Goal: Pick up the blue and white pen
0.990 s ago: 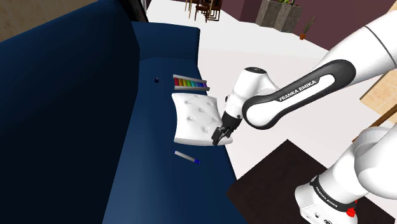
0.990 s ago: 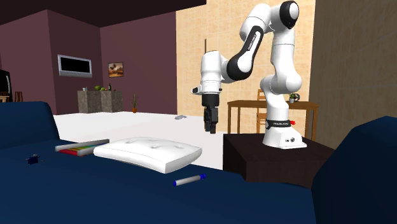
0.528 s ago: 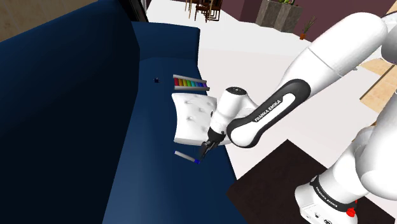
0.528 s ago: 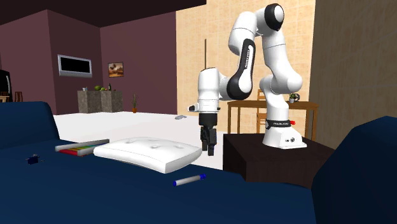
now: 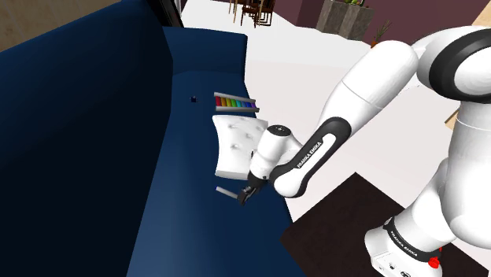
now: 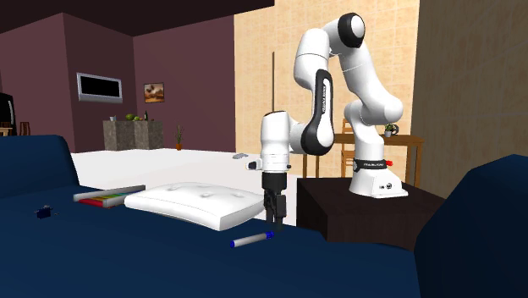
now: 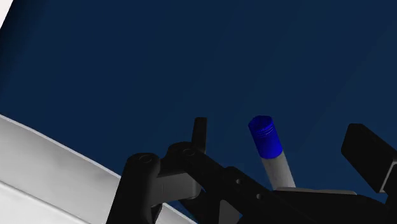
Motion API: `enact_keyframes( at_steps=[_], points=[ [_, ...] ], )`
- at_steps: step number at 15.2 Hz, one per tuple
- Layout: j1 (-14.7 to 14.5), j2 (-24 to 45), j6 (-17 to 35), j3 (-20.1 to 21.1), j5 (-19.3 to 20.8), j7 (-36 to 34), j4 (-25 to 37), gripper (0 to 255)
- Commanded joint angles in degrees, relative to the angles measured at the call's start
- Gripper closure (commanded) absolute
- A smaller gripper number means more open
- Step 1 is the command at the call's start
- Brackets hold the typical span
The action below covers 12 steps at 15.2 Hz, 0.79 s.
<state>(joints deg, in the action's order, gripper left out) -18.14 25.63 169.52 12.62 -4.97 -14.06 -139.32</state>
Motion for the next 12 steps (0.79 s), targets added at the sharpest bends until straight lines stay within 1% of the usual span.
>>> enact_keyframes(
  at_steps=[1,2,4,5,12],
  points=[
    [-0.4,1.8,1.3,-0.4,0.3,-0.1,0.5,0],
    [-0.6,3.2,2.3,-0.7,0.4,-0.1,0.9,0],
    [-0.6,3.2,2.3,-0.7,0.4,0.0,0.9,0],
    [-0.7,3.2,2.3,-0.8,0.4,-0.1,1.0,255],
    [-0.8,3.2,2.3,-0.8,0.4,-0.1,1.0,255]
  ],
)
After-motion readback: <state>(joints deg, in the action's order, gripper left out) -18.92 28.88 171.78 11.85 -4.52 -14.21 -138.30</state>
